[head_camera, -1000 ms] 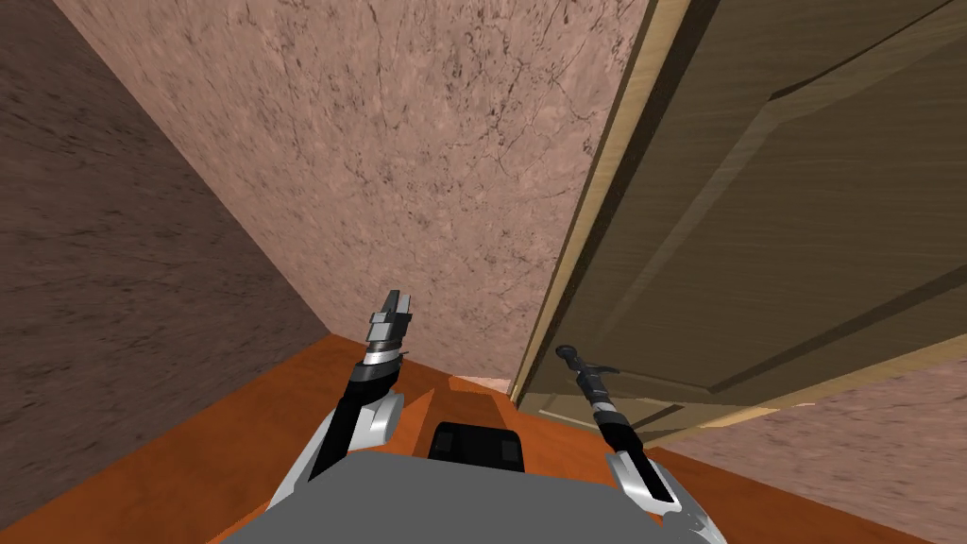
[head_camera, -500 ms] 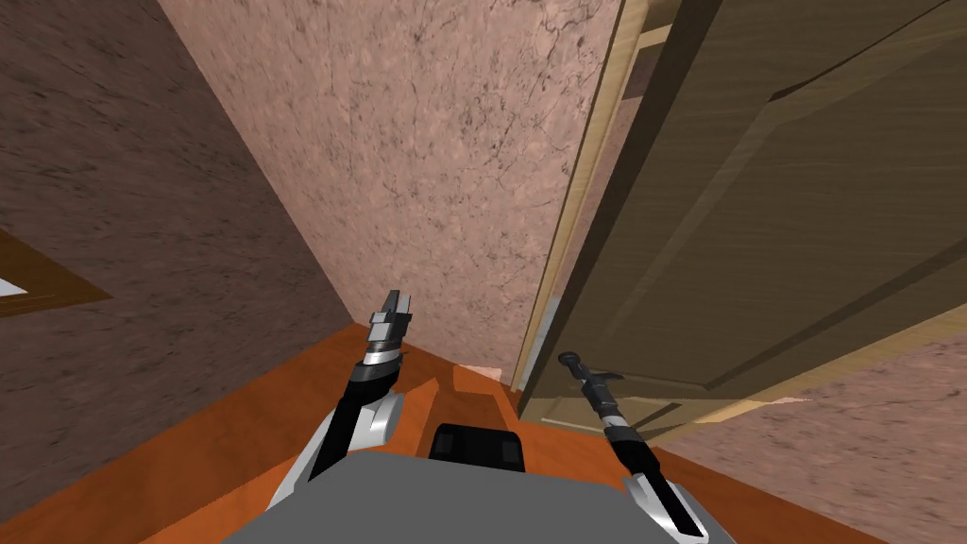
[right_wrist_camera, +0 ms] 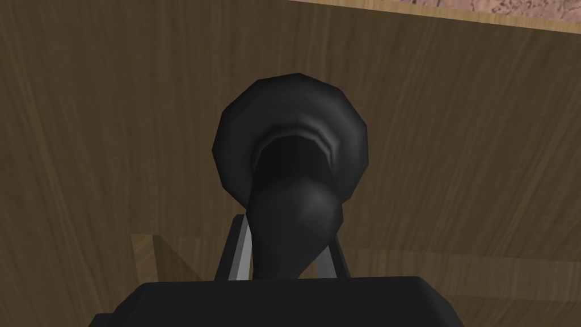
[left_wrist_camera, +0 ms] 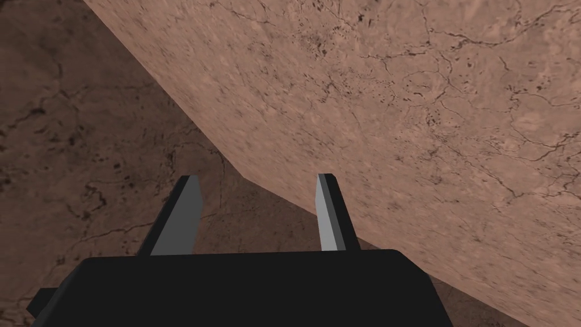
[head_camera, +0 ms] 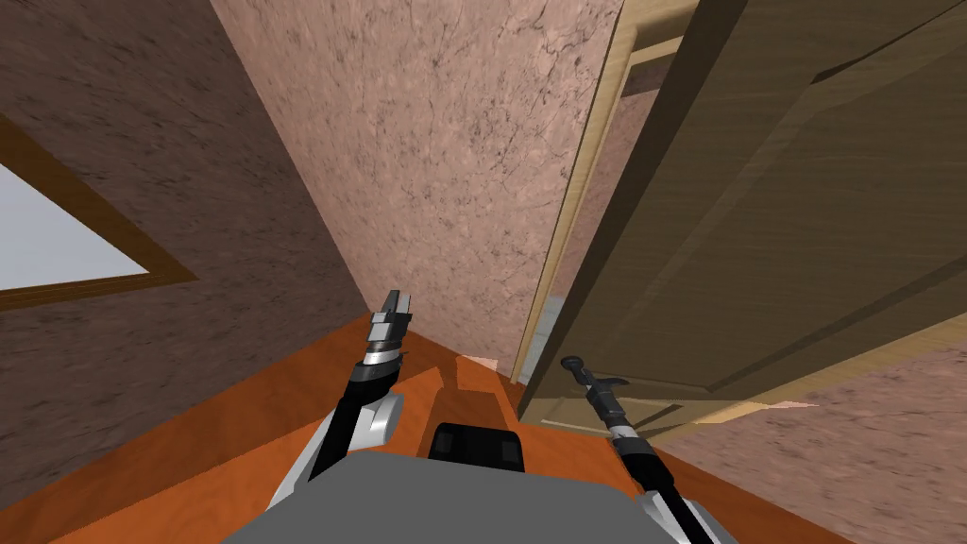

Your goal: Pull the door open

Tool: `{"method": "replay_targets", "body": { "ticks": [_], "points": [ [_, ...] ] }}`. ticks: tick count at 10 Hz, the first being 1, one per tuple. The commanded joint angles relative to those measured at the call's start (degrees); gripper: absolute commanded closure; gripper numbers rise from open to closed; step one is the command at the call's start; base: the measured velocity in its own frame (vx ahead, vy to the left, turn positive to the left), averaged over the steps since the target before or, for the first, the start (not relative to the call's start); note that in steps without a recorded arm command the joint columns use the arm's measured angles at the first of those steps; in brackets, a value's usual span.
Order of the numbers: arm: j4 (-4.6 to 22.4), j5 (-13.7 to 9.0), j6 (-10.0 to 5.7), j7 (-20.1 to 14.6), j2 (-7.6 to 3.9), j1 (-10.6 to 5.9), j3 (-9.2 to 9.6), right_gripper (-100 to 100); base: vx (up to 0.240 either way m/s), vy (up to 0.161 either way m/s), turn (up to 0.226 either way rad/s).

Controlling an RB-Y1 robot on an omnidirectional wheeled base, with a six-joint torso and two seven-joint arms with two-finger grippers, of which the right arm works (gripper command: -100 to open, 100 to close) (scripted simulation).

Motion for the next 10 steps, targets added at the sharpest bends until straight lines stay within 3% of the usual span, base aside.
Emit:
{"method": "replay_targets", "body": {
  "ticks": [1, 7, 8, 10],
  "points": [
    [0.1, 0.01, -1.55, -0.48, -0.66, 1.01, 0.31, 100, -0.189, -0.062, 0.157],
    [1.73, -0.13, -8.18, -2.67, -3.44, 4.57, 1.58, 100, -0.219, -0.082, 0.177],
    [1.77, 0.04, -7.44, -2.48, -2.83, 4.12, 1.83, 100, -0.094, -0.024, 0.029],
    [2.94, 0.03, -9.66, -3.04, -3.41, 4.82, 2.25, 100, -0.21, -0.058, 0.226]
  ]
}}
